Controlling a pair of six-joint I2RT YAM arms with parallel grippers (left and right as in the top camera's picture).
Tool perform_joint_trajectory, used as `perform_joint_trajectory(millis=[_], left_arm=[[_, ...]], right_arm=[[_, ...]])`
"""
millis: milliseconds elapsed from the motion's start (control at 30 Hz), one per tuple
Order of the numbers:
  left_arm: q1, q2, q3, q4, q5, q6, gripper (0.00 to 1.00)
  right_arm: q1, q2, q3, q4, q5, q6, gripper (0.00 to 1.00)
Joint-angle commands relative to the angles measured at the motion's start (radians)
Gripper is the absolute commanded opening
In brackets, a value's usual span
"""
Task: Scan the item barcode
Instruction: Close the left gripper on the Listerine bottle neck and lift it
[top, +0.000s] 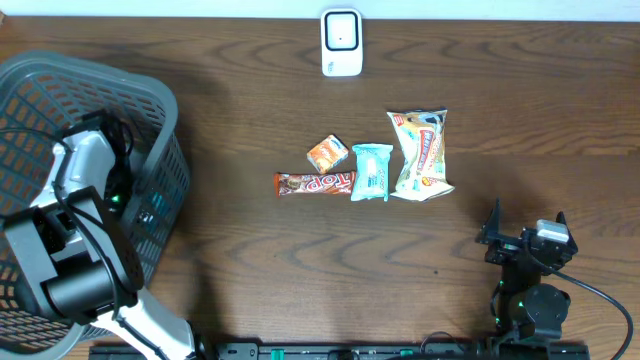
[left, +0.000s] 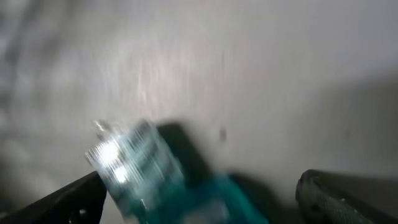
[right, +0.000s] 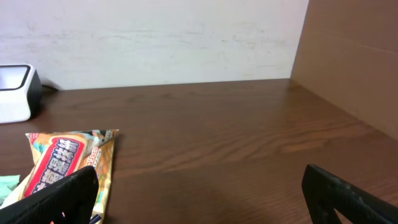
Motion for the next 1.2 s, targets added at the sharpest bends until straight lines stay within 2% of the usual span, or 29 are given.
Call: perform_joint_trajectory(millis=[0,133,233,400,633,900,1100,1167], left_arm=[[0.08,0.021,-0.015,0.012,-0.111,-0.001,0.98],[0.153,0.019,-0.01,0.014,-0.11,0.001,0.98],[0.203,0.015,0.013,0.013,-0.097,0.072,0.98],[0.262,-0.012,0.053,0.013,0.064,0.212,0.98],[0.243,-0.109,0.054,-0.027,0.184,0.229,0.98],[0.14,-0.18,0.046,-0.114,0.317,0.005,0.98],[0.034,-0.177,-0.027,-0.046,0.309,-0.192,0.98],[0.007,-0.177,-0.057,0.025,0.309,-0.208,0.98]], right_arm=[[-0.002,-0.004,-0.003,-0.001,-0.001,-0.015,0.99],[-0.002,-0.004,-0.003,-0.001,-0.001,-0.015,0.99],[-0.002,-0.004,-0.003,-0.001,-0.001,-0.016,0.99],[-0.002,-0.004,-0.003,-0.001,-0.001,-0.016,0.99],[-0.002,-0.004,-0.003,-0.001,-0.001,-0.015,0.99],[-0.002,-0.004,-0.003,-0.001,-0.001,-0.016,0.99],[-0.002,-0.004,-0.003,-0.001,-0.001,-0.015,0.99],[-0.002,-0.004,-0.003,-0.001,-0.001,-0.015,0.99]])
